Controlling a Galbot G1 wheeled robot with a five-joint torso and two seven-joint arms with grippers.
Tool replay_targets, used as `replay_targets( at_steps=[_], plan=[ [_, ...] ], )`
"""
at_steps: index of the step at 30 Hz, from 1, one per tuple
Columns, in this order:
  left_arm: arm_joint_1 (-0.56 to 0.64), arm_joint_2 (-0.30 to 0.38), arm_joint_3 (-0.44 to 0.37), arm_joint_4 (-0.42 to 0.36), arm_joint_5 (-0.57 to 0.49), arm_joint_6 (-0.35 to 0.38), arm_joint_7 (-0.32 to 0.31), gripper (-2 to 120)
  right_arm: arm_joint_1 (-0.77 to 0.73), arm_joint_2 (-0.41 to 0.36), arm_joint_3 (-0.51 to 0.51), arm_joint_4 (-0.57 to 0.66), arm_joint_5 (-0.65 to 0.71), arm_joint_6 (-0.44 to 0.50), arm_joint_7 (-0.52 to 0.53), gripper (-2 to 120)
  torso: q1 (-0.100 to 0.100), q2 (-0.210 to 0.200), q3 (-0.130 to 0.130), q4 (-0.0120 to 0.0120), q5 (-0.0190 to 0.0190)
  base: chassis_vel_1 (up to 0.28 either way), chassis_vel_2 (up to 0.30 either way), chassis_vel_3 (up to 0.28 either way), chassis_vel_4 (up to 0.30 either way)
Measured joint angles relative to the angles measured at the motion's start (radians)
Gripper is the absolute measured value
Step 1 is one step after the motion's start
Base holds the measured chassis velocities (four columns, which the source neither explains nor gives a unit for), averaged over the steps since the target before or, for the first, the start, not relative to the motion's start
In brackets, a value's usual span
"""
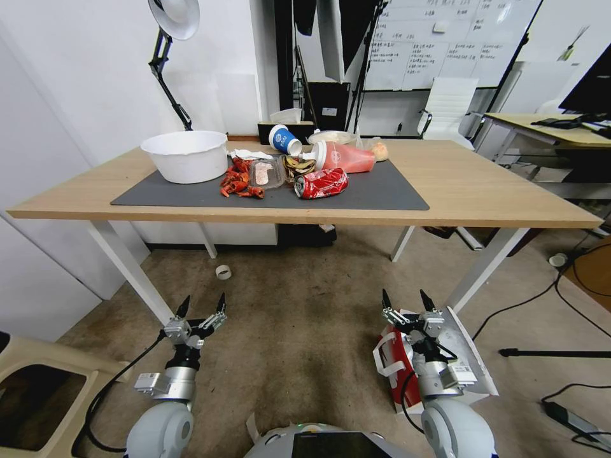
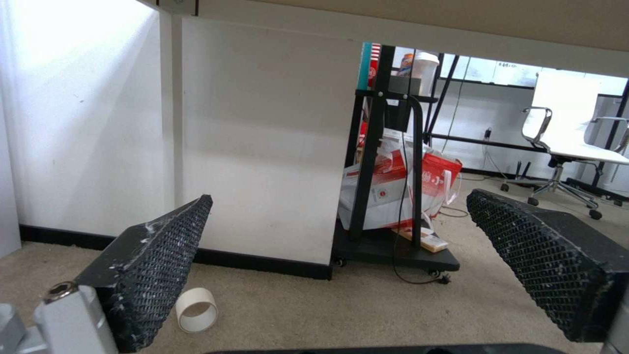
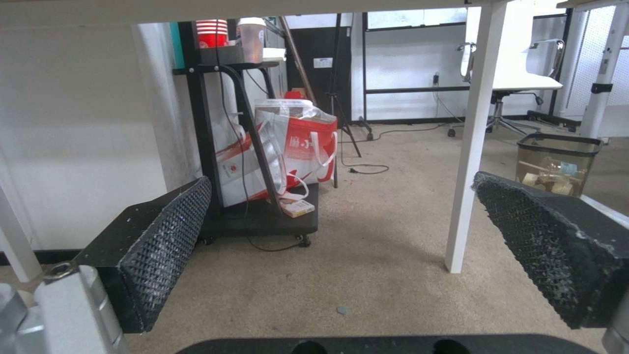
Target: Pick up the food delivery bag from the floor and place it on the table.
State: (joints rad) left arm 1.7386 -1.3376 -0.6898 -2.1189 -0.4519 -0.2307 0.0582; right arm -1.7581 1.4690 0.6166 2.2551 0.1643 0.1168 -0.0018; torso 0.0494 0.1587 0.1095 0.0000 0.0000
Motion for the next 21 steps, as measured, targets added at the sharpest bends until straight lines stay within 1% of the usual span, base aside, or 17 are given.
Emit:
replay_targets(
  at_steps=[11,21],
  plan=[
    [-0.005,0.002,0.000,0.004,0.000,0.000,0.002,100,0.000,-0.002,0.005,-0.004,0.004,0.001,0.000,100,-0.007,-0.035,-0.028,0.0000,0.0000,0.000,0.000,0.000,0.000],
    [-0.007,0.003,0.003,0.012,-0.001,-0.004,0.005,100,-0.003,0.006,0.005,-0.002,0.003,0.002,0.004,100,-0.010,-0.078,-0.068,0.0000,0.0000,0.000,0.000,0.000,0.000]
  ],
)
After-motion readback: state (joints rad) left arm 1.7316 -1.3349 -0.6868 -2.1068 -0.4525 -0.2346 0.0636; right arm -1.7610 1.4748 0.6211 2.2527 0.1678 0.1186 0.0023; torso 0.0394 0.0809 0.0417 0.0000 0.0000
